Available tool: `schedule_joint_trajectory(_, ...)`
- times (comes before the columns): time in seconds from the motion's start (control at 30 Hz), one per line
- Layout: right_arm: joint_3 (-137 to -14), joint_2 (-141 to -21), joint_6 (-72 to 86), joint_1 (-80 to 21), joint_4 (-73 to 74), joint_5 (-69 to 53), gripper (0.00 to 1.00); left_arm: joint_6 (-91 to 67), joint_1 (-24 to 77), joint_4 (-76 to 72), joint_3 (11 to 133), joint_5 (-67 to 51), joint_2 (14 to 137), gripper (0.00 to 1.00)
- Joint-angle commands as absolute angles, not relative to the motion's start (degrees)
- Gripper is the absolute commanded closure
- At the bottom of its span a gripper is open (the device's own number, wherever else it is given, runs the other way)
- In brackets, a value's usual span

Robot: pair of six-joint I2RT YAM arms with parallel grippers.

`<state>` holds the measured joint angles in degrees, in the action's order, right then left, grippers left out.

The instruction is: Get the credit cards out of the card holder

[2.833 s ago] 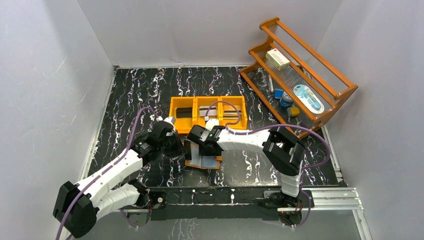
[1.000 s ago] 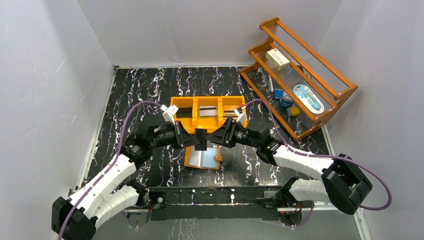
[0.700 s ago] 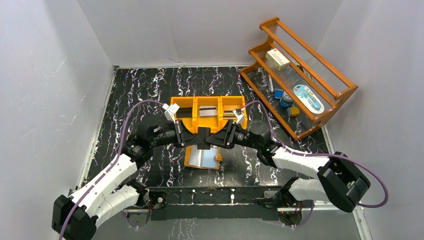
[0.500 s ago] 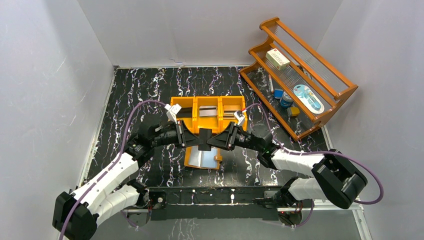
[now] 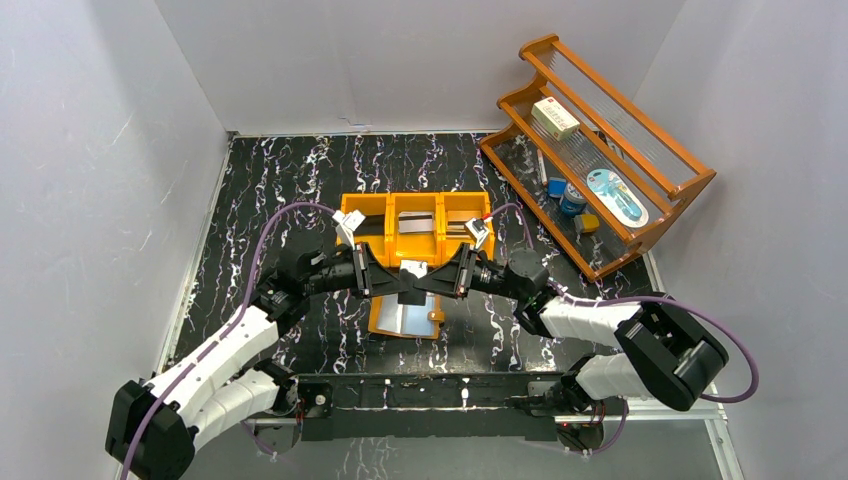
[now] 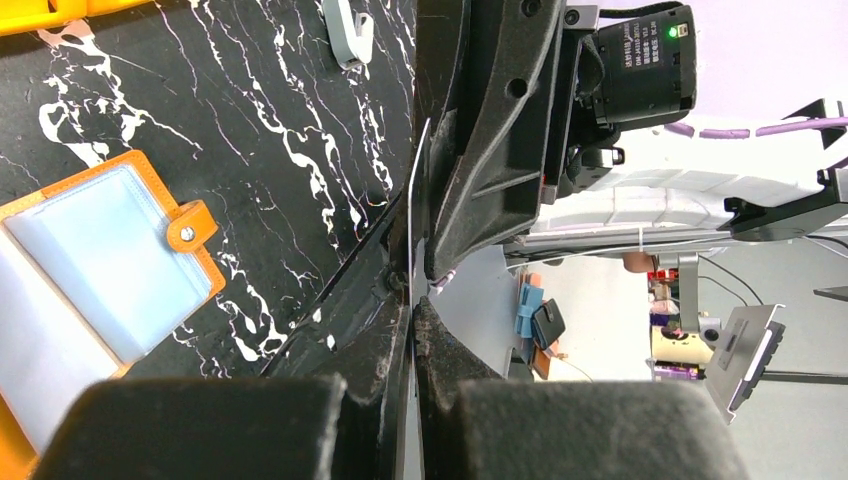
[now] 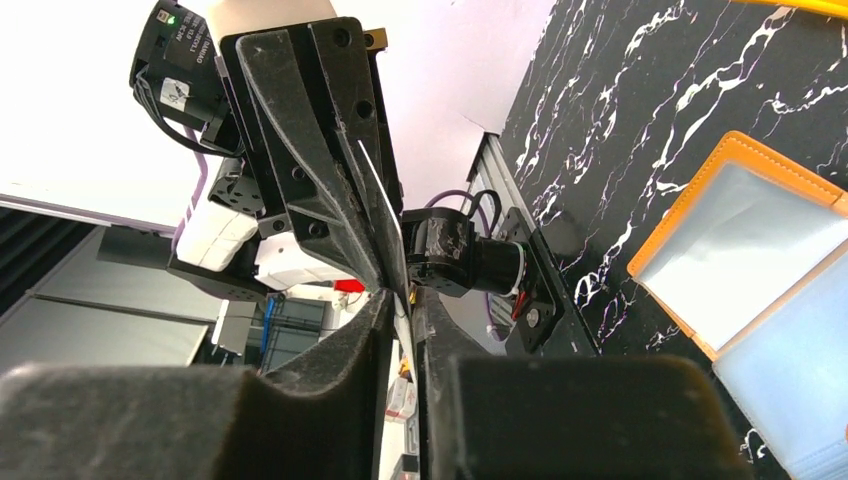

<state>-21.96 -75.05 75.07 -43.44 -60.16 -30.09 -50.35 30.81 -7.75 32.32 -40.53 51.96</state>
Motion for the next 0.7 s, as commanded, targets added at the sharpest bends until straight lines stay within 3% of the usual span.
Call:
schedule_joint_trajectory(0.0, -23.0, -74.2, 75.2, -42.5, -66.6, -31.5, 0.82, -49.8, 30.6, -5.9, 32.3, -40.1, 50.9, 1.0)
schedule_joint_trajectory(0.1, -22.6, -73.5, 75.2, -42.3, -66.6, -31.5, 0.87, -48.1, 30.6, -2.7, 33.2, -37.9, 50.2, 0.99)
schedule_joint_trajectory(0.2, -22.5, -72.5, 74.6, -42.2, -65.0, -30.9, 0.95, -46.6, 30.6, 0.8, 33.9, -34.8, 49.7, 0.87)
schedule_joint_trajectory(0.3, -23.0, -71.4, 72.9, -42.1, -61.3, -30.7, 1.0, -45.4, 30.6, 3.7, 34.7, -31.9, 49.1, 0.62)
schedule_joint_trajectory(0.47, -25.8, -69.3, 67.5, -42.1, -48.5, -29.4, 1.0, -42.6, 30.6, 11.3, 37.0, -23.5, 47.2, 0.31)
schedule_joint_trajectory(0.67, -28.9, -67.9, 62.3, -42.3, -37.3, -27.1, 1.0, -37.6, 30.6, 24.7, 42.4, -5.8, 44.9, 0.12)
